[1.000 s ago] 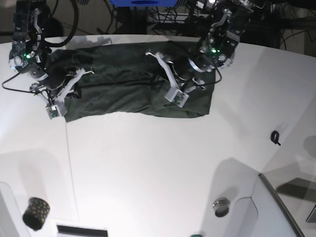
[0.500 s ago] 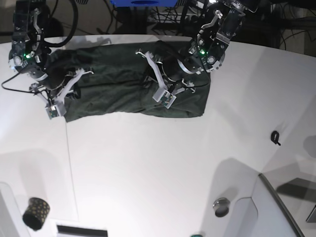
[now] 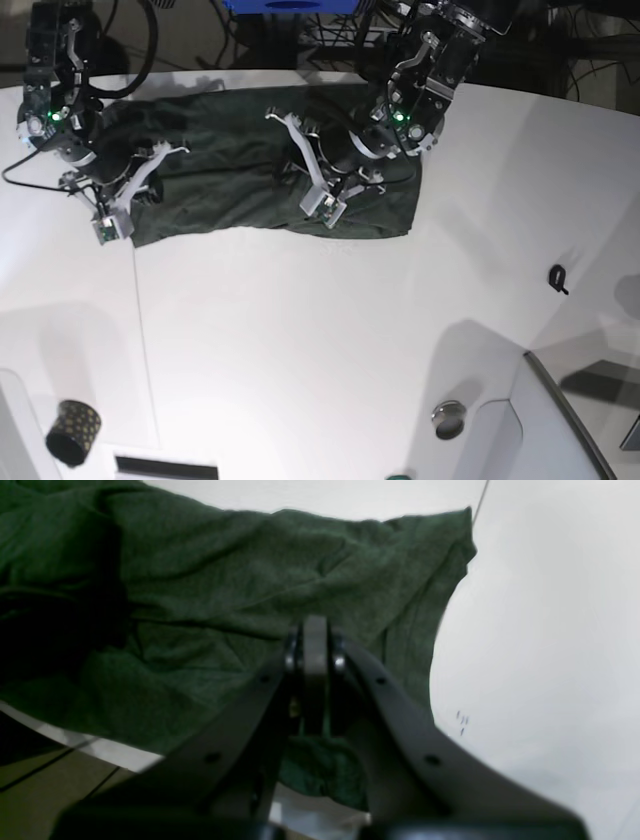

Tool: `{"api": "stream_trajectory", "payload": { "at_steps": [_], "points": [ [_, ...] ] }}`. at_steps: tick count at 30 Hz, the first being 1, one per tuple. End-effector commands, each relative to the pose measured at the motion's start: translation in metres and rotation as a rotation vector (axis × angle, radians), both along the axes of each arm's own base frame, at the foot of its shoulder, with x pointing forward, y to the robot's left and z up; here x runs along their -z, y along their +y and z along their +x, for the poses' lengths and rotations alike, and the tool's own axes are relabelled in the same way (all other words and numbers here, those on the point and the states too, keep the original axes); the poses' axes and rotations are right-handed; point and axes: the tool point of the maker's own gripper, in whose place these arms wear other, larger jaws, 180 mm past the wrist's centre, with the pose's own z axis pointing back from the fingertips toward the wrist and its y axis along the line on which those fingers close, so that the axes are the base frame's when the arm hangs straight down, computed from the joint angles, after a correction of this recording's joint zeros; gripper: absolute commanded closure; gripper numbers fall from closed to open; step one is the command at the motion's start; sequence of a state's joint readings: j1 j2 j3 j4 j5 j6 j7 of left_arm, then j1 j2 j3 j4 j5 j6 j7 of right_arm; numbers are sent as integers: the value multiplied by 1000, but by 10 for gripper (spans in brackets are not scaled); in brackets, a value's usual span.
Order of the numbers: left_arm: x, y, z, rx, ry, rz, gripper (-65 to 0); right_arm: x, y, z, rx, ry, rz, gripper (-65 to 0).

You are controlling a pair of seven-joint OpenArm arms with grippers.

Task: Layout the t-shirt on the table in an organized manner, then fold the t-shirt properly
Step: 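Grasp the strip's middle with the left gripper and fold it toward the right gripper, then release the folded strip with the left gripper and lift it away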

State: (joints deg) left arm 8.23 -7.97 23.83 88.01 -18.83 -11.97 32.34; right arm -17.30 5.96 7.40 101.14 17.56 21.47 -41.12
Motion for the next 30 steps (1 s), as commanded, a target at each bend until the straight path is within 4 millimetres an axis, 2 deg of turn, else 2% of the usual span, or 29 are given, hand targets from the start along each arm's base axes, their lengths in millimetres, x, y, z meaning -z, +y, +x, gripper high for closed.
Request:
{"api": "stream_trajectory", "payload": {
  "at_steps": [1, 3, 6, 8, 11, 16, 19, 22, 25, 27, 29, 30],
  "points": [
    [-11, -6, 7, -1, -36, -33, 0, -10, -1, 8, -4, -44, 6, -8],
    [-11, -6, 7, -1, -36, -33, 0, -10, -1, 9, -4, -45, 6, -8],
    [-12, -11, 4, 16, -36, -36, -174, -10, -1, 9, -4, -45, 6, -8],
    [-16, -24, 0, 59, -46, -45, -222, -10, -1, 9, -4, -45, 6, -8],
    [-20, -49, -8, 159, -61, -50, -229, -10, -1, 9, -4, -45, 6, -8],
    [-17, -71, -18, 252, -58, -45, -230, -10, -1, 9, -3, -45, 5, -8],
    [-25, -76, -14, 262, -79, -55, -230, -11, -1, 9, -3, -47, 5, -8],
    [-44, -76, -9, 263, -128, -78, -224, -13, 0, 10, -4, -52, 9, -8],
    [-52, -41, -2, 185, -154, -62, -221, -13, 3, 10, -9, -54, 13, -8],
    [-54, -1, 4, 81, -160, -35, -201, -15, 6, 10, -14, -58, 19, -8],
    [-51, 48, 7, -41, -152, 13, -97, -21, 15, 12, -38, -76, 26, -8],
    [-46, 75, 5, -107, -138, 42, -10, -24, 28, 11, -80, -86, 36, -8]
  ]
}}
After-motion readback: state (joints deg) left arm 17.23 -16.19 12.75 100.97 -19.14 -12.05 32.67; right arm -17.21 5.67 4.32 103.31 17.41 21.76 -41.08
